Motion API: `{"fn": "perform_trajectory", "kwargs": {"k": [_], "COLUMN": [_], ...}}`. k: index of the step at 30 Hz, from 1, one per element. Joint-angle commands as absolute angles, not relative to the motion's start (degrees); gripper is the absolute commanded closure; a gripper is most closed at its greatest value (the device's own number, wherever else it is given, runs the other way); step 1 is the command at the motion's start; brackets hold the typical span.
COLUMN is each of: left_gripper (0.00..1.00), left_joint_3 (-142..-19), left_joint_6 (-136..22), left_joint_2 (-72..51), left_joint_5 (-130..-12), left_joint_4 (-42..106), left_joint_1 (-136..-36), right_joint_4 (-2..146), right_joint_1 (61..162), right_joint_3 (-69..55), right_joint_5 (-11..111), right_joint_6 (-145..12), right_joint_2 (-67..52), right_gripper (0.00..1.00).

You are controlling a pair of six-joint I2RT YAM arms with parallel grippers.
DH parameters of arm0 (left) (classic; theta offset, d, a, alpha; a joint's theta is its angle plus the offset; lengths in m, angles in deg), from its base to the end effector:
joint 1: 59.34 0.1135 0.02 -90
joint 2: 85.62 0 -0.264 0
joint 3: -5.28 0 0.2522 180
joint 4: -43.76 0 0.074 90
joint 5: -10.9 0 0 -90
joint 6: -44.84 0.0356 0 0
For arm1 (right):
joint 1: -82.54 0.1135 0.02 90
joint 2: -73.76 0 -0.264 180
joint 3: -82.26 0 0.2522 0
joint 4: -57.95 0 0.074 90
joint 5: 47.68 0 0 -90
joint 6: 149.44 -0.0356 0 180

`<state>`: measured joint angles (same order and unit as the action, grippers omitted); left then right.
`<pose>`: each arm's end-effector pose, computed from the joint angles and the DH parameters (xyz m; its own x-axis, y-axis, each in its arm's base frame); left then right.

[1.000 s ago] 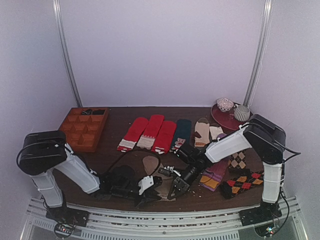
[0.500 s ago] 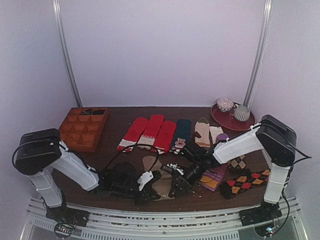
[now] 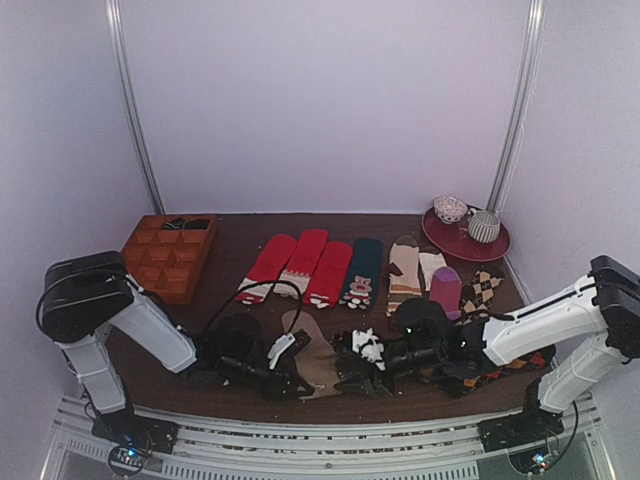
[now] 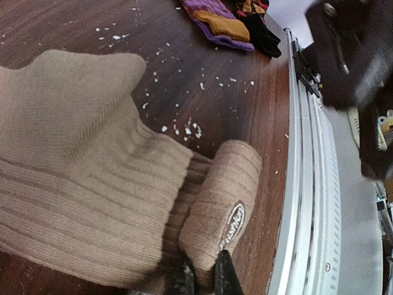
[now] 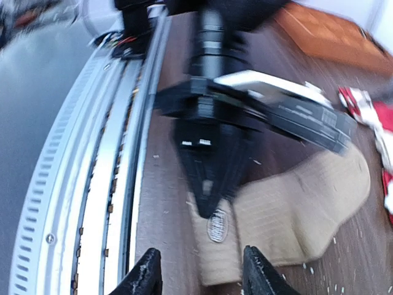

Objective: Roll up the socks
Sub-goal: Roll a pair of socks at the center of the board.

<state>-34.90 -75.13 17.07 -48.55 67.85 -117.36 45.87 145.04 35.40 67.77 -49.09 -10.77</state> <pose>0.1310 -0.2440 0.0823 -0.7554 0.3975 -0.5209 0.6511 0.3658 -0.6650 0.1204 0.2645 0.1763 -0.0201 -0.3900 -0.9206 -0.9998 0.0031 0.0206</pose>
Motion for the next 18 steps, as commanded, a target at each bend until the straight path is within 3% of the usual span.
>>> {"fn": "perform_trajectory", "kwargs": {"k": [1, 8, 18], "left_gripper": [1.00, 1.00, 1.00], "left_joint_3": [-31.1, -31.2, -31.1], "left_joint_6": [-76.2, -75.9, -75.7], "left_joint_2": [22.7, 23.5, 23.5], "left_joint_5": [-48.9, -49.0, -48.5], "left_joint_4": [46.4, 45.3, 45.3], "left_joint_1": [-117.6, -117.4, -117.4], "right_joint_4": [42.4, 45.2, 38.1], "right_joint_1": [151.4, 155.5, 156.1], "right_joint_3": [36.3, 34.5, 35.7], "right_joint_5": [53.9, 48.6, 40.6], "right_joint_6": [-32.2, -27.4, -26.9], "right_joint_2": [-11.7, -17.8, -20.8], "right_gripper": [0.54, 0.54, 0.53]}}
